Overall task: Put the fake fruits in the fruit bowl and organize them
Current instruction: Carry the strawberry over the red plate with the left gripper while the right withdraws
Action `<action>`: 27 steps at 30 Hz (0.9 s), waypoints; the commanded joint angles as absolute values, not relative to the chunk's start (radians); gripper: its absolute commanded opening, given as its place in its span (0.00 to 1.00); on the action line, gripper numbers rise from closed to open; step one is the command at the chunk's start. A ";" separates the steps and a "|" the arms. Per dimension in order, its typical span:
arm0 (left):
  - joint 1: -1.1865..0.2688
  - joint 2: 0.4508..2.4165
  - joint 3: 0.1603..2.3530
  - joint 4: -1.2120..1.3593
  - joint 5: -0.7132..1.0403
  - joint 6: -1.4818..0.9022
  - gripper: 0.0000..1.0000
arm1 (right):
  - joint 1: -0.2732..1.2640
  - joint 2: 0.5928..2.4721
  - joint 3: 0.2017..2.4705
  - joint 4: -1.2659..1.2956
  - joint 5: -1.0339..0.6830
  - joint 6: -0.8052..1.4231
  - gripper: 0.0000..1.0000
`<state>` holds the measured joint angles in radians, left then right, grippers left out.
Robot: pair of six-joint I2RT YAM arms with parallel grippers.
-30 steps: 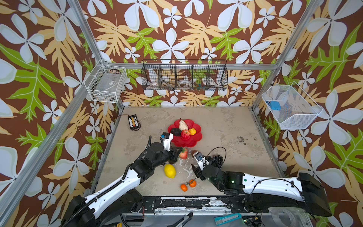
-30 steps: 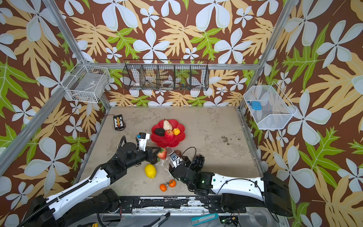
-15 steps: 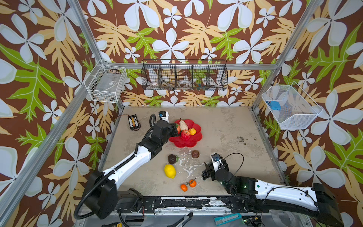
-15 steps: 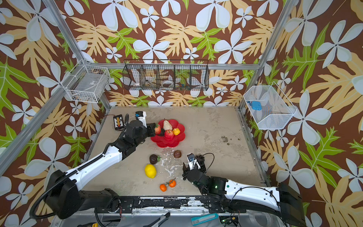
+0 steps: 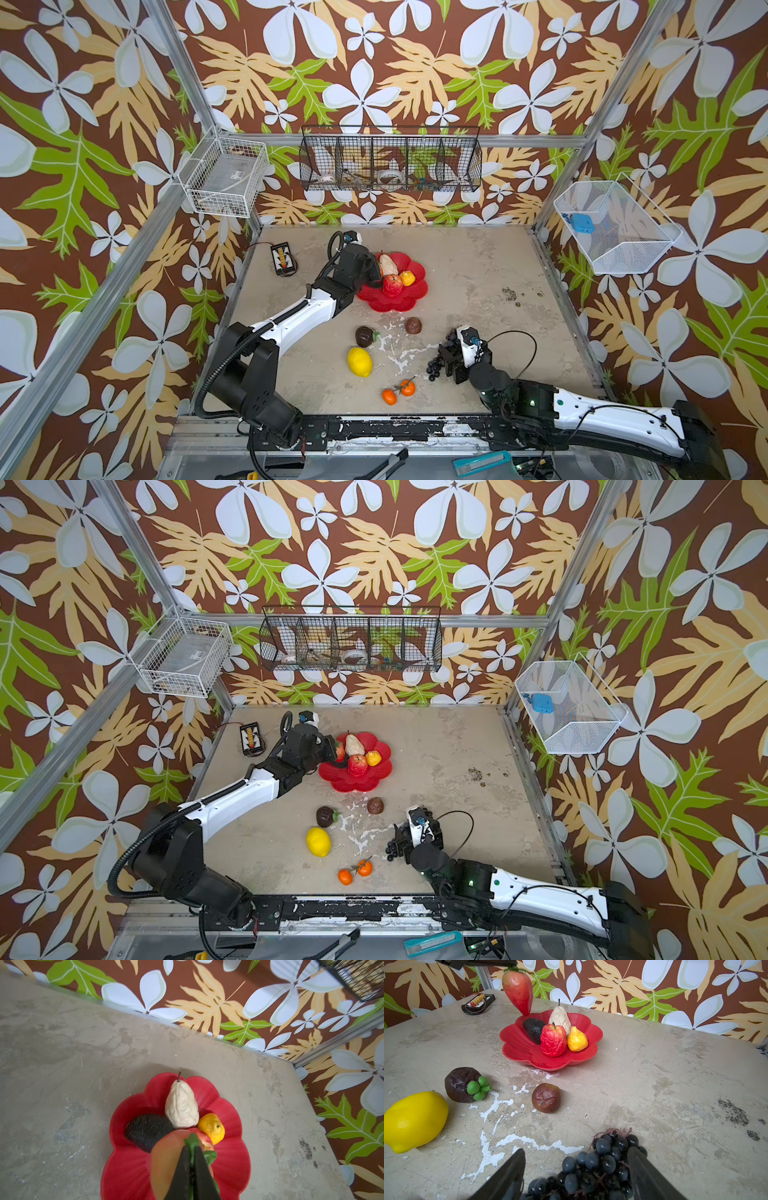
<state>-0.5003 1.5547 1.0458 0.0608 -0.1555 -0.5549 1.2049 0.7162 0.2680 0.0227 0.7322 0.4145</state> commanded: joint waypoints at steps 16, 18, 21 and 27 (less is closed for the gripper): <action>-0.479 1.578 0.820 0.351 -0.109 -0.618 0.00 | 1.205 0.737 0.281 0.027 0.779 0.435 0.77; -0.473 1.583 0.808 0.364 -0.107 -0.620 0.00 | 1.205 0.741 0.279 0.028 0.779 0.436 0.77; -0.463 1.587 0.789 0.381 -0.107 -0.624 0.02 | 1.204 0.752 0.282 0.030 0.779 0.436 0.77; -0.454 1.597 0.747 0.448 -0.112 -0.611 0.05 | 1.204 0.782 0.291 0.035 0.781 0.434 0.77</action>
